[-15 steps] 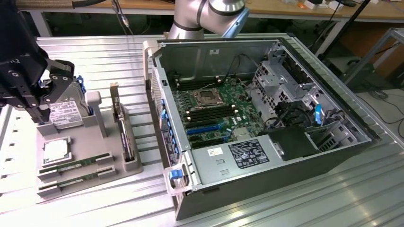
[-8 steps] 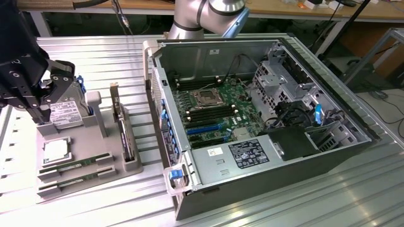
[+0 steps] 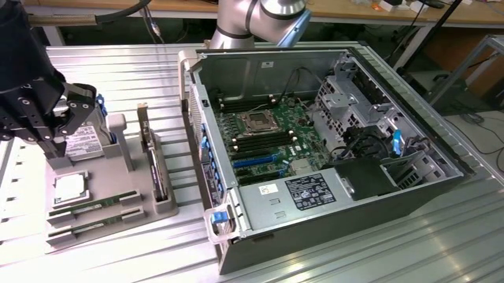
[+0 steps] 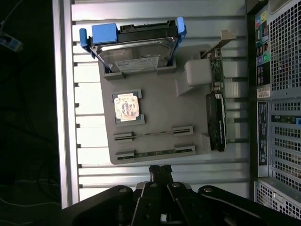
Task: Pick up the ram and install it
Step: 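Pick up the ram and move it above insertion slot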
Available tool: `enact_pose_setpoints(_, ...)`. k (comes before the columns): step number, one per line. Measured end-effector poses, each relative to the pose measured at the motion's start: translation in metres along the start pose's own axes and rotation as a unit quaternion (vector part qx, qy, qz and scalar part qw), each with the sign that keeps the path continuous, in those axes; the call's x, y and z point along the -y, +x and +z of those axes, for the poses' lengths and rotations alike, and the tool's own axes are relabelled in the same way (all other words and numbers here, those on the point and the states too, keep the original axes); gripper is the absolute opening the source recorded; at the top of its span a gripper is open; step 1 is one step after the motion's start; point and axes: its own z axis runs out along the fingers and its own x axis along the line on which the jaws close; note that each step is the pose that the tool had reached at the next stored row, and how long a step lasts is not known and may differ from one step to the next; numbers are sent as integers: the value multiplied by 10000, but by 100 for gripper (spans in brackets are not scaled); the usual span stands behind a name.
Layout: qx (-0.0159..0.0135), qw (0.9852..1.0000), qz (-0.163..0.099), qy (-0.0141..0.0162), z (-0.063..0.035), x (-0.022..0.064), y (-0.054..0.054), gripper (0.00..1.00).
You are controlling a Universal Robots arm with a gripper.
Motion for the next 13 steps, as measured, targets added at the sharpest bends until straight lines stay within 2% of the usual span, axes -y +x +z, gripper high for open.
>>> enact_pose_setpoints(6, 0, 10000, 2, 34, 40, 1, 0, 11)
enact_pose_setpoints(8, 0, 10000, 1, 36, 40, 1, 1, 11)
enact_pose_setpoints(9, 0, 10000, 2, 36, 40, 1, 1, 18)
enact_pose_setpoints(11, 0, 10000, 2, 36, 40, 1, 1, 19)
enact_pose_setpoints(13, 1, 10000, 1, 36, 41, 1, 1, 31)
